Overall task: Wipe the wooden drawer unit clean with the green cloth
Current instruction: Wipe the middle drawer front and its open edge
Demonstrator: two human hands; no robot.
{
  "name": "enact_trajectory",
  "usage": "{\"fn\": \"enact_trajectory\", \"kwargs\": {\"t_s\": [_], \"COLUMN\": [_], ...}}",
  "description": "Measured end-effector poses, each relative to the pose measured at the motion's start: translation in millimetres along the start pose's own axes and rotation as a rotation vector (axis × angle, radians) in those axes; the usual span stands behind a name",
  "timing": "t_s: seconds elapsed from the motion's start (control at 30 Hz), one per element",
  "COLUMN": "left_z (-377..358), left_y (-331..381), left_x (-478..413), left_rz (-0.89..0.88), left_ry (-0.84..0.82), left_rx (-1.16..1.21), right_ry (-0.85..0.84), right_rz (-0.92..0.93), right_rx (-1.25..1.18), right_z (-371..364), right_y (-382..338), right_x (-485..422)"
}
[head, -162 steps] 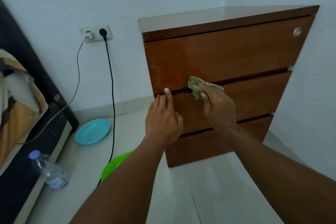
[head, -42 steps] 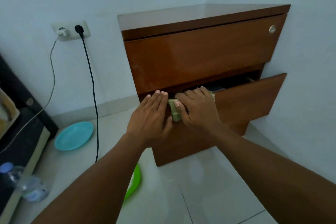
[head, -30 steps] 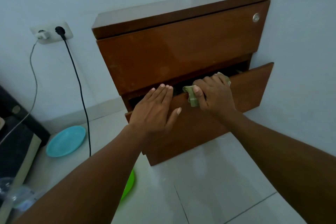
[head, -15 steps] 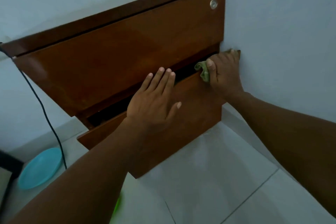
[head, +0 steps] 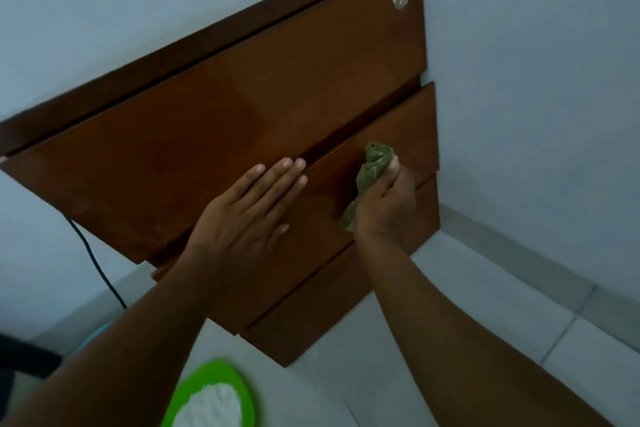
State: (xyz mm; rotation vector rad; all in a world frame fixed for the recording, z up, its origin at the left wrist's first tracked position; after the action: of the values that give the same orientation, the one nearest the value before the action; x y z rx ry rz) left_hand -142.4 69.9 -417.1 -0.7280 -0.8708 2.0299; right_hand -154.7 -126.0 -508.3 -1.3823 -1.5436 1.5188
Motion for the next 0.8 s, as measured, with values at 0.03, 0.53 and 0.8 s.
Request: {"fn": "enact_trajectory", "kwargs": {"t_s": [0.03, 0.53, 0.8], "left_z": [-4, 3, -30], "left_y": [-7, -5, 29], "left_x": [10, 26, 3], "left_rz": [-0.037, -0.011, -0.034], "left_ry": [-0.006, 0.102, 0.113], "left_rx": [-0.066, -0.224, -0.146], "right_ry": [-0.001, -0.321, -0.230], "right_rz": [-0.024, 0.266, 0.261], "right_rx": [0.011, 0.064, 0.106], "right_z": [-2, -49, -57], "right_y": [0, 7, 56], "right_x": [12, 106, 85]}}
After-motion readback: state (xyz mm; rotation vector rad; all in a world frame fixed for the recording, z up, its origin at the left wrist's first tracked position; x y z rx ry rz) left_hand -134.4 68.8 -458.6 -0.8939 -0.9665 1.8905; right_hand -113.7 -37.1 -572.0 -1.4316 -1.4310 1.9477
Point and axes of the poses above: each hand's wrist, its own x-axis away from the middle knuckle, its own z-axis out of the back of the hand, y = z × x, the point moved 3 cm from there along -x, towards the middle knuckle, and after that the axes turned 4 degrees about z, right-handed, at the moved point
